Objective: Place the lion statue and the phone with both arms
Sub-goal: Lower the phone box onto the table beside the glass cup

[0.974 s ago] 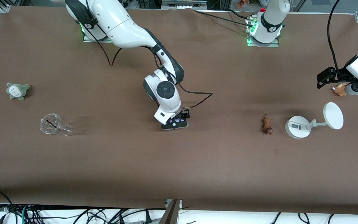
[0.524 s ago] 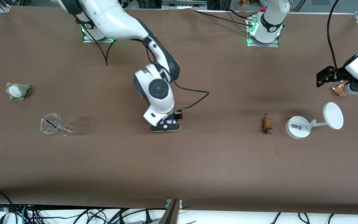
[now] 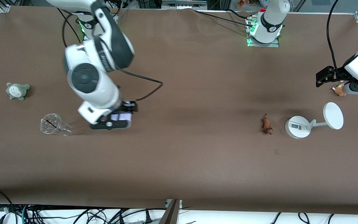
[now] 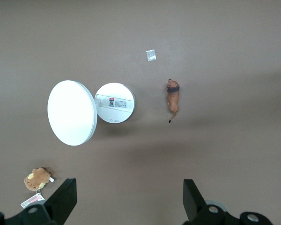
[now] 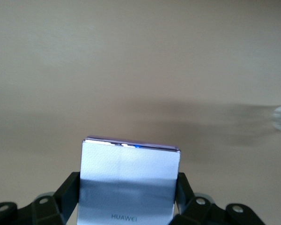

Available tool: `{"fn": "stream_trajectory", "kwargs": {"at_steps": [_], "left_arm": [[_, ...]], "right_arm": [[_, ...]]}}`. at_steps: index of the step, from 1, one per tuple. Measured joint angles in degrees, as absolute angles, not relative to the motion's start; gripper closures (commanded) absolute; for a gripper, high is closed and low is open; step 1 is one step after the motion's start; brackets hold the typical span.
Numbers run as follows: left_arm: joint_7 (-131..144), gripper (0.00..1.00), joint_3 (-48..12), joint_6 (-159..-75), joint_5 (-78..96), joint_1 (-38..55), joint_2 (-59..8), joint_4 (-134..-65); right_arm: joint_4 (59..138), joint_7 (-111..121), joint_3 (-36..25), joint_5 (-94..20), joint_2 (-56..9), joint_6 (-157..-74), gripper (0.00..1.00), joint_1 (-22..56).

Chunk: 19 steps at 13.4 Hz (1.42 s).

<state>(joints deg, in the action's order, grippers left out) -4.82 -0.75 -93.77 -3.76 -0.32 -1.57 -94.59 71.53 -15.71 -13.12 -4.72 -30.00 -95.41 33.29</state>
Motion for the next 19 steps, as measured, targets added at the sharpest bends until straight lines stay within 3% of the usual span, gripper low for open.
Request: {"fn": "stream_trajectory", "kwargs": {"at_steps": [4, 6, 13, 19], "left_arm": [[-4.8, 0.00, -0.8, -93.8, -3.8, -0.2, -1.6, -94.6], [-4.8, 0.00, -0.8, -93.8, -3.8, -0.2, -1.6, -94.6], [-4.8, 0.00, -0.7, -93.8, -3.8, -0.1, -1.6, -94.6], [-4.8, 0.00, -0.7, -93.8, -3.8, 0.0, -1.6, -94.6]], "right_arm": [[78.7, -3.5, -22.0, -6.5, -26.3, -95.7, 1.00, 32.8], [83.2, 0.9, -24.3, -7.1, -26.3, -99.9, 1.00, 32.0], [101.4, 4.8, -24.5, -7.2, -27.4, -124.2, 1.00, 31.3], [108.4, 9.7, -24.5, -9.7, -31.9, -138.8, 1.00, 29.5]]}}
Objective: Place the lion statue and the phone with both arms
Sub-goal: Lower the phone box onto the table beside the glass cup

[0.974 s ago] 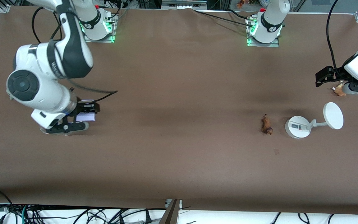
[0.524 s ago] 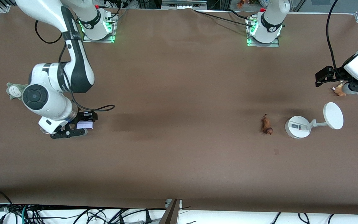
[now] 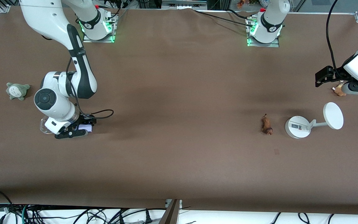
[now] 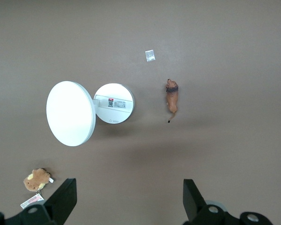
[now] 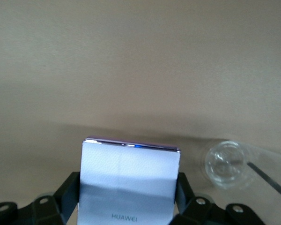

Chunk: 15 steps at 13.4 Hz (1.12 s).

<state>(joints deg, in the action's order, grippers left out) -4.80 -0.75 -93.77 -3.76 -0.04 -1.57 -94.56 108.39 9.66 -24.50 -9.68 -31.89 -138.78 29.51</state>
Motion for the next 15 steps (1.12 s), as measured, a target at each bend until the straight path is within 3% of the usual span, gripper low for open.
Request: {"fn": "stream_trajectory", "kwargs": {"at_steps": [4, 12, 14, 15], "left_arm": [[-4.8, 0.00, -0.7, -93.8, -3.8, 0.0, -1.6, -94.6], [-4.8, 0.00, -0.7, -93.8, -3.8, 0.1, -1.6, -94.6], [-4.8, 0.00, -0.7, -93.8, -3.8, 0.2, -1.6, -94.6], [-4.8, 0.00, -0.7, -93.8, -3.8, 0.2, -1.6, -94.6]], "right_arm": [[109.1, 10.2, -24.5, -11.1, -35.8, -145.1, 1.00, 29.3], [109.1, 15.9, -21.5, -16.9, -37.5, -148.6, 0.97, 26.5], [108.9, 19.8, -19.2, -19.4, -37.6, -148.9, 0.56, 23.3], [108.8, 20.6, -18.7, -19.7, -37.6, -148.9, 0.18, 22.5]]}}
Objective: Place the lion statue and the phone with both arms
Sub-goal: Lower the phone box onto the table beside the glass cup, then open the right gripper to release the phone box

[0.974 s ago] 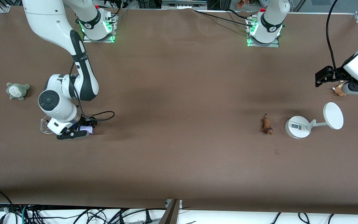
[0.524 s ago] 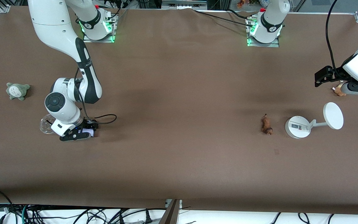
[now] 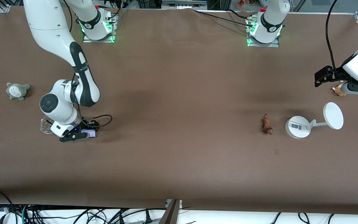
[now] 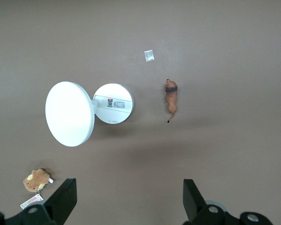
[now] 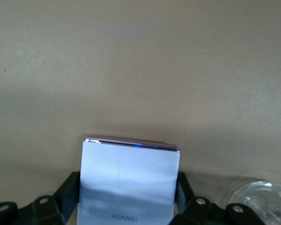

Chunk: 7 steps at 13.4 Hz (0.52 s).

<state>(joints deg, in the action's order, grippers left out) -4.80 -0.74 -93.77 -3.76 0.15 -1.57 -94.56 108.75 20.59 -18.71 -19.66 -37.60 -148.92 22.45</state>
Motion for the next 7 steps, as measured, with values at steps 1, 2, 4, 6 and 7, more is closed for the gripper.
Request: {"fn": "stream_trajectory", "kwargs": {"at_steps": [1, 2, 4, 6, 7], "left_arm": [[-4.8, 0.00, -0.7, -93.8, -3.8, 0.2, -1.6, -94.6], [-4.8, 0.00, -0.7, -93.8, -3.8, 0.2, -1.6, -94.6], [-4.8, 0.00, -0.7, -93.8, -3.8, 0.2, -1.6, -94.6], [-4.8, 0.00, -0.7, -93.8, -3.8, 0.2, -1.6, -94.6], [-4.8, 0.00, -0.7, -93.8, -3.8, 0.2, -1.6, -94.6]], "right_arm": [[108.7, 20.7, -18.5, -19.7, -37.6, -148.9, 0.00, 22.1], [108.7, 20.7, -18.4, -19.7, -37.6, -148.9, 0.00, 22.1], [108.6, 20.7, -18.2, -19.7, -37.6, -149.0, 0.00, 22.1], [108.5, 20.7, -18.0, -19.7, -37.6, -149.1, 0.00, 22.1], [108.2, 20.7, -17.8, -19.7, -37.6, -149.1, 0.00, 22.1]]}}
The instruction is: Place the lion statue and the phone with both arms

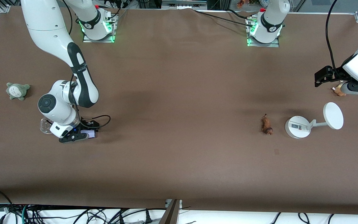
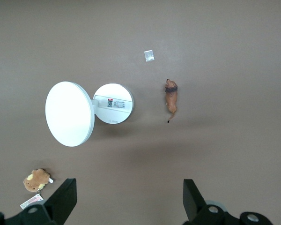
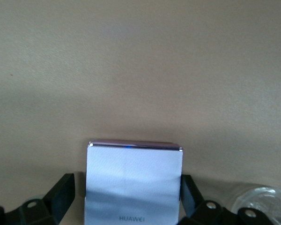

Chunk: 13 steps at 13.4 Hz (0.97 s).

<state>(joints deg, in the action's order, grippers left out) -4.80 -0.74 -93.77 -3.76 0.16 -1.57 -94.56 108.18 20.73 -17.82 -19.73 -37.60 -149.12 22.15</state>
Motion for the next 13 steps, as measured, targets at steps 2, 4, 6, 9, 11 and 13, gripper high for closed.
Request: {"fn": "stream_trajectory", "kwargs": {"at_steps": [2, 4, 6, 9, 11, 13], "left_arm": [[-4.8, 0.00, -0.7, -93.8, -3.8, 0.2, -1.6, -94.6], [-4.8, 0.00, -0.7, -93.8, -3.8, 0.2, -1.6, -94.6], [-4.8, 0.00, -0.7, -93.8, -3.8, 0.2, -1.6, -94.6], [-4.8, 0.00, -0.7, -93.8, -3.8, 0.2, -1.6, -94.6], [-4.8, 0.00, -0.7, -93.8, -3.8, 0.2, -1.6, -94.6], [-4.8, 0.00, -0.7, -93.8, -3.8, 0.2, -1.6, -94.6]], "right_arm": [[107.3, 20.7, -17.7, -19.9, -37.3, -148.1, 0.00, 22.3], [105.8, 20.4, -17.7, -20.1, -35.4, -143.1, 0.00, 22.4], [103.3, 18.7, -17.8, -20.1, -32.1, -133.7, 0.00, 22.4], [97.7, 14.3, -18.8, -19.8, -26.4, -117.1, 0.00, 22.4], [92.4, 10.6, -19.3, -17.9, -24.0, -107.0, 0.00, 22.3], [85.7, 6.5, -19.4, -15.8, -23.1, -97.8, 0.00, 22.3]]}}
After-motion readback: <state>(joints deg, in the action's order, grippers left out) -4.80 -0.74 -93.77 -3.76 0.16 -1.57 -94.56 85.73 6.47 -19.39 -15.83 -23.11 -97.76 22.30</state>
